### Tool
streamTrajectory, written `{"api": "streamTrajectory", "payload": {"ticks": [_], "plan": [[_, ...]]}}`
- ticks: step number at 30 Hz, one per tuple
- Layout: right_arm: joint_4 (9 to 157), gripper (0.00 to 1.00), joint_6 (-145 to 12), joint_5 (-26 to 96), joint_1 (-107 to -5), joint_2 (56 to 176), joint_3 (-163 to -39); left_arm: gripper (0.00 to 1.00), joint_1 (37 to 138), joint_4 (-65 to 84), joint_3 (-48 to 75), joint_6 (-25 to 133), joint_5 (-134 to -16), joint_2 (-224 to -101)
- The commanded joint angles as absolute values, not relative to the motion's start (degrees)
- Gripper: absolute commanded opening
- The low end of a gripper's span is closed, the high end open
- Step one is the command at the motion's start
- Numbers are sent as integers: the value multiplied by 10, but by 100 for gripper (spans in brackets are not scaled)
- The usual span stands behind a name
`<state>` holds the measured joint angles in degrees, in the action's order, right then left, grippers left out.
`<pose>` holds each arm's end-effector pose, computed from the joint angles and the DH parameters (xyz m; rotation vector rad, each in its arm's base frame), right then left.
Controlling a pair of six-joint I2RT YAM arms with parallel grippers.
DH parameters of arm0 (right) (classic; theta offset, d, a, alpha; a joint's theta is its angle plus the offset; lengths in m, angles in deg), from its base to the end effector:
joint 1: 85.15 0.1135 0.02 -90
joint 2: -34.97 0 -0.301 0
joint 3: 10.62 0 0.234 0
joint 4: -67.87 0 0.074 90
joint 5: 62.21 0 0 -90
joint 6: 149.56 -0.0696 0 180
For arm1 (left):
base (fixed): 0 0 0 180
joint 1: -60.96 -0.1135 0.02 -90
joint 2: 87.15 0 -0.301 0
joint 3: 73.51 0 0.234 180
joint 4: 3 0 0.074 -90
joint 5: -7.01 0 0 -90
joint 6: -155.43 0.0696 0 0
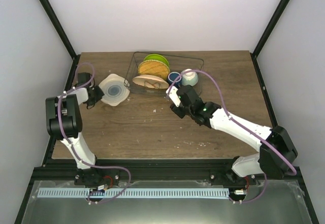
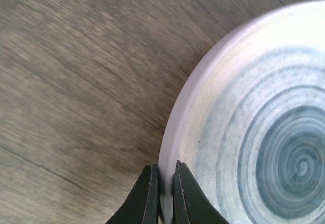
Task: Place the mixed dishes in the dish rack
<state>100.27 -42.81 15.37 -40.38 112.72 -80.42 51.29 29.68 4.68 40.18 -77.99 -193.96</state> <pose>0.2207 0.1979 0.2834 -1.0546 1.9936 0.0145 0.3769 0.0581 0.1638 -0.7667 2.5363 -0.2065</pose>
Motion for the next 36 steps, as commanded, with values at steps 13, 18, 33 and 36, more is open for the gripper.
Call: {"api": "streamTrajectory", "payload": {"ticks": [13,18,33,36], "plan": [[984,43,-513,225,-396,1174,-814,0,512,256,-185,391,-718,-1781],[971,52,-568,241,-396,1188,-814,0,523,277,-215,396,-722,-1726],[956,62,-707,340,-396,1217,-795,0,589,346,-271,378,-684,-1560],[936,65,-736,373,-396,1220,-781,0,619,351,-270,367,-676,-1537]]}}
